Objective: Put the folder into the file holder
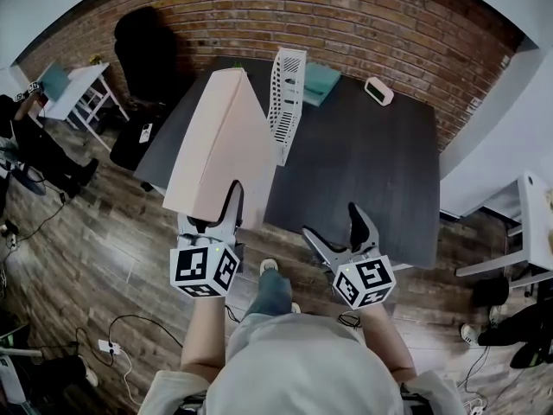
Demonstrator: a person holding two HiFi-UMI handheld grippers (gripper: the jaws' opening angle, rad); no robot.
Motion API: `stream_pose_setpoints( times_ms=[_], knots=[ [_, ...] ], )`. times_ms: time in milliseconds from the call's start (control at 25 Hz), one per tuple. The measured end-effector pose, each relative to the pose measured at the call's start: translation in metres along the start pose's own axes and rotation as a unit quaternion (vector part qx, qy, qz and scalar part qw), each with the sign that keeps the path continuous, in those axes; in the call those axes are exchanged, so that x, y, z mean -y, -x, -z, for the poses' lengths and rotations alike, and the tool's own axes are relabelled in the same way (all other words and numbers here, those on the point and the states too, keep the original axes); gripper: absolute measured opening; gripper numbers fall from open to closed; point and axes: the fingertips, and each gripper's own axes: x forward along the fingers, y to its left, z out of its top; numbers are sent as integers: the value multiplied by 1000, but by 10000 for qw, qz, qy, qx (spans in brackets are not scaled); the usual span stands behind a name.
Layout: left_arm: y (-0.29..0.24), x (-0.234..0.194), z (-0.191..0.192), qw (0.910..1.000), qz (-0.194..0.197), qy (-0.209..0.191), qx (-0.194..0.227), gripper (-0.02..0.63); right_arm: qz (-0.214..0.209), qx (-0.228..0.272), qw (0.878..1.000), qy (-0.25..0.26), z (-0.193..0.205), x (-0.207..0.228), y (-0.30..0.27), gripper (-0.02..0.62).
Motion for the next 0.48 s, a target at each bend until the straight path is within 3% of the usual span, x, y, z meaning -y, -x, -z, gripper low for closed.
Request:
stream_pose_setpoints(
  times_ms=[480],
  knots=[
    [-109,-19,-20,9997,221,3,105,270,162,25,9999,-24,-8,44,-61,462]
  ],
)
